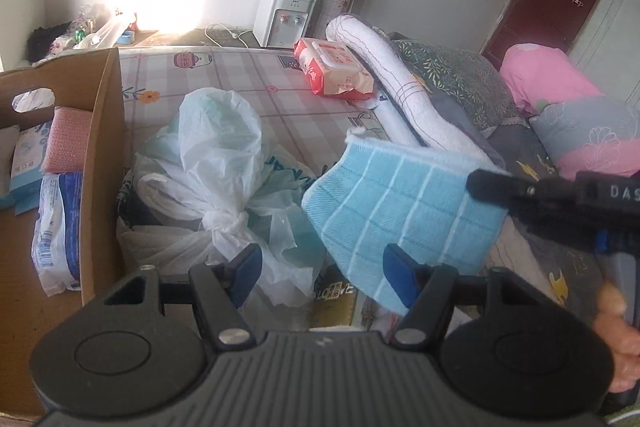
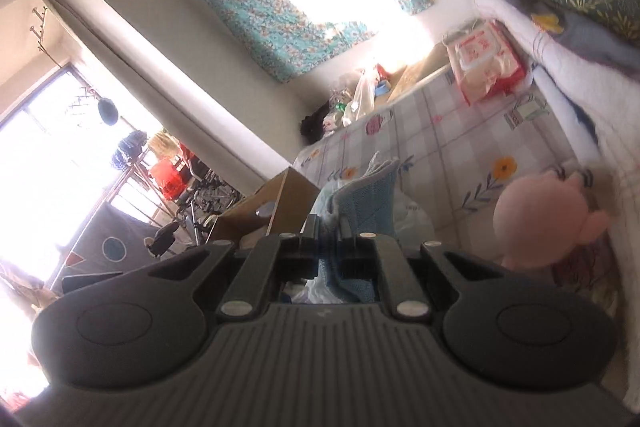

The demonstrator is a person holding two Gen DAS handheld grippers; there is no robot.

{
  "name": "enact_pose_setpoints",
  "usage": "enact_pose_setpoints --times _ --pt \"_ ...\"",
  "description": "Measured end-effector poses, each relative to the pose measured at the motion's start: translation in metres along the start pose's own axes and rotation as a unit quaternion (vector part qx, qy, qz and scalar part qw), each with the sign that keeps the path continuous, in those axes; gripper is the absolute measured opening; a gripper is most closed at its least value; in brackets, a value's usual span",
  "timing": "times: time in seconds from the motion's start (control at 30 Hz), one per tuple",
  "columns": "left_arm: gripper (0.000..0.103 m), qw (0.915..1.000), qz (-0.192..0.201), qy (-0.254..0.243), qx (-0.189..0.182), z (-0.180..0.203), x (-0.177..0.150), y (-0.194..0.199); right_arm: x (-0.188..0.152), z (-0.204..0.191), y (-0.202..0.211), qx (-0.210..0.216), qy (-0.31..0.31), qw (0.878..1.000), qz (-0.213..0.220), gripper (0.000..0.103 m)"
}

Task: Organize soft objects
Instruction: 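Carry the blue towel to the cardboard box and lower it inside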

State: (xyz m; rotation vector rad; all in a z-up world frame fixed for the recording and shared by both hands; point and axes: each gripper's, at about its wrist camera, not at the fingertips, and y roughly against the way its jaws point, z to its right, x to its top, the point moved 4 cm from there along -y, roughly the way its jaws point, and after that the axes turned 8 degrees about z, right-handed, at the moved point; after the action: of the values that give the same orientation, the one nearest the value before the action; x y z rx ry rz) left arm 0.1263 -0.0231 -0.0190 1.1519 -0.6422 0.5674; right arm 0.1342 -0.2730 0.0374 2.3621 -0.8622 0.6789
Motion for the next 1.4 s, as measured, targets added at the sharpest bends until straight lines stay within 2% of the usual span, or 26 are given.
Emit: enact_pose_setpoints --times 0.1,0.23,0.37,0.43,0.53,0.6,0.73,0.83,0.93,1.0,1.07,1.17,1.23,1.4 --pt "0.068 0.9999 -0.015 0.002 0.002 -0.008 -0.018 0.003 -0.061 0.028 -0.008 -0.004 -0.089 0.995 -0.039 0.006" --pt "0.067 0.9992 -0.035 0.008 -0.014 -0.013 -0.038 0.001 -0.090 0.061 -0.003 -0.031 -0.155 0.987 -0.033 0.006" --pt "0.067 0.9985 -0.041 0.015 -0.031 -0.005 -0.045 -0.009 -0.097 0.065 -0.005 -0.044 -0.139 0.988 -0.039 0.009" --pt "0.067 0.9985 -0.041 0.013 -0.035 0.001 -0.044 -0.015 -0.100 0.064 -0.011 -0.064 -0.118 0.990 -0.052 0.010" --pt "0.065 0.9984 -0.048 0.008 -0.029 0.009 -0.042 -0.027 -0.099 0.065 -0.015 -0.101 -0.077 0.990 -0.068 0.020" --pt "0.064 0.9979 -0.056 0.011 -0.030 0.011 -0.042 -0.033 -0.092 0.063 -0.009 -0.107 -0.064 0.990 -0.062 0.031" --pt "0.064 0.9975 -0.064 0.014 -0.028 0.013 -0.041 -0.043 -0.076 0.060 0.002 -0.099 -0.059 0.993 -0.031 0.038" --pt "0.064 0.9972 -0.068 0.022 -0.024 0.014 -0.040 -0.051 -0.067 0.061 -0.009 -0.066 -0.076 0.994 -0.029 0.040" --pt "0.058 0.9970 -0.071 0.022 -0.022 0.017 -0.039 -0.060 -0.070 0.062 -0.029 -0.038 -0.110 0.992 -0.052 0.040" --pt "0.054 0.9973 -0.067 0.020 -0.020 0.019 -0.040 -0.064 -0.075 0.066 -0.045 -0.040 -0.129 0.989 -0.066 0.040" --pt "0.042 0.9975 -0.066 0.019 -0.019 0.021 -0.040 -0.068 -0.078 0.067 -0.053 -0.044 -0.131 0.988 -0.070 0.038" --pt "0.026 0.9968 -0.068 0.027 -0.032 0.024 -0.039 -0.073 -0.078 0.064 -0.060 -0.044 -0.133 0.988 -0.070 0.040" --pt "0.018 0.9974 -0.058 0.020 -0.038 0.027 -0.038 -0.070 -0.078 0.063 -0.060 -0.048 -0.135 0.987 -0.068 0.040" --pt "0.015 0.9977 -0.031 0.020 -0.057 0.027 -0.034 -0.050 -0.079 0.054 -0.050 -0.046 -0.141 0.987 -0.065 0.040"
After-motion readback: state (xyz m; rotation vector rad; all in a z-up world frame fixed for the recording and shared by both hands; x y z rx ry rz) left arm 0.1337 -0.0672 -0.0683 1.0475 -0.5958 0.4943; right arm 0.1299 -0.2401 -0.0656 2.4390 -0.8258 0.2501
